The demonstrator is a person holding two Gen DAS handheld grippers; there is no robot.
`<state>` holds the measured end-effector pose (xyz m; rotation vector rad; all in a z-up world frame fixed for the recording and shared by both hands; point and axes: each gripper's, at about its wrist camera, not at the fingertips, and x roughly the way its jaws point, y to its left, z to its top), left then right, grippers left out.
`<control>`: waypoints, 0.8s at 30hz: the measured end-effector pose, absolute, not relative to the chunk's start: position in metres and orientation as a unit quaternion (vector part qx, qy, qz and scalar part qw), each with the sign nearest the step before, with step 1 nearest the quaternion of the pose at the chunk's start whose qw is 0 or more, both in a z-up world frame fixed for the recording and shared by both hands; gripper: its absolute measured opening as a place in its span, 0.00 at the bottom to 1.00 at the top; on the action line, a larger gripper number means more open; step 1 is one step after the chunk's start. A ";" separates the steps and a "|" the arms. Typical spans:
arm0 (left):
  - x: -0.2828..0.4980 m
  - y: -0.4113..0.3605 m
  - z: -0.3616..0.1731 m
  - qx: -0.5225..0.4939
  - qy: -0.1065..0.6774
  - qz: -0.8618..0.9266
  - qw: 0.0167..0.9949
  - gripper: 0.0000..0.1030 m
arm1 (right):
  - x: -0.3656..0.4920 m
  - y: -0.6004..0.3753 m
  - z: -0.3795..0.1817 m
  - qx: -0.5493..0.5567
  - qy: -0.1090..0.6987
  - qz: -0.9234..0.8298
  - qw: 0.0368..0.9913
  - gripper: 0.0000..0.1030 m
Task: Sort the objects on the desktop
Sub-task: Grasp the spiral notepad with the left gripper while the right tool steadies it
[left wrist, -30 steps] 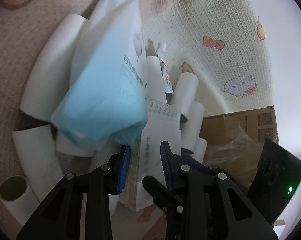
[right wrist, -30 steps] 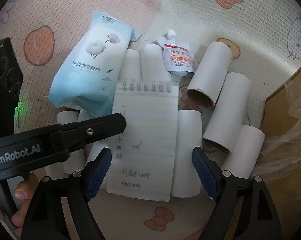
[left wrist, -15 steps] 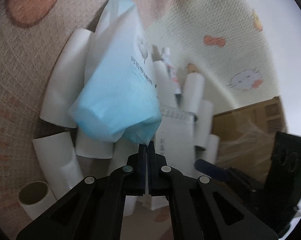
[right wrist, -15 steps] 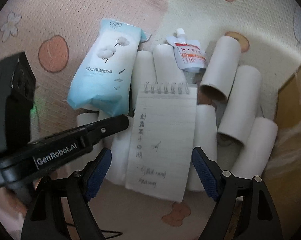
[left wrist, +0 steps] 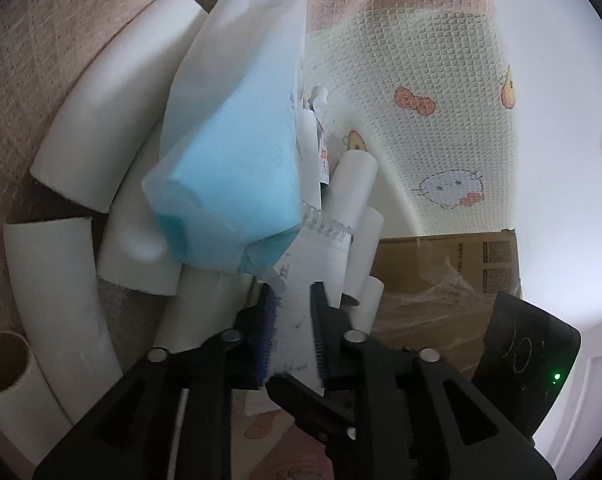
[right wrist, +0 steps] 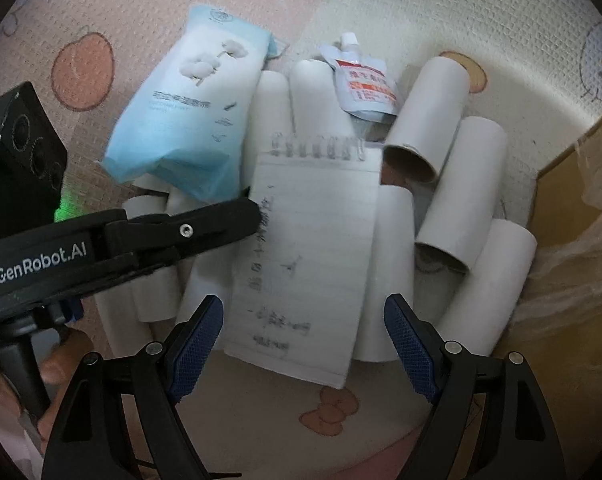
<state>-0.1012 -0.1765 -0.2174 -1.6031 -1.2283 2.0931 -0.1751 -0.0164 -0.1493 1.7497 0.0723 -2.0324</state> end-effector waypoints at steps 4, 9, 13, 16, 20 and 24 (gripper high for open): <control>-0.097 -0.167 -0.204 -0.556 -0.360 0.744 0.092 0.50 | -0.178 -0.017 -0.152 0.627 0.042 -0.746 0.222 0.80; -0.099 -0.160 -0.200 -0.555 -0.323 0.761 0.085 0.50 | -0.180 -0.018 -0.153 0.610 0.050 -0.756 0.231 0.82; -0.104 -0.160 -0.215 -0.582 -0.373 0.712 0.118 0.49 | -0.183 -0.008 -0.155 0.605 0.045 -0.762 0.226 0.82; -0.105 -0.158 -0.233 -0.601 -0.415 0.672 0.124 0.46 | -0.187 0.004 -0.157 0.613 0.026 -0.758 0.222 0.82; -0.103 -0.148 -0.227 -0.592 -0.375 0.706 0.099 0.39 | -0.188 0.010 -0.159 0.608 0.030 -0.761 0.224 0.82; -0.106 -0.136 -0.218 -0.594 -0.325 0.732 0.080 0.30 | -0.184 0.009 -0.161 0.594 0.059 -0.768 0.230 0.78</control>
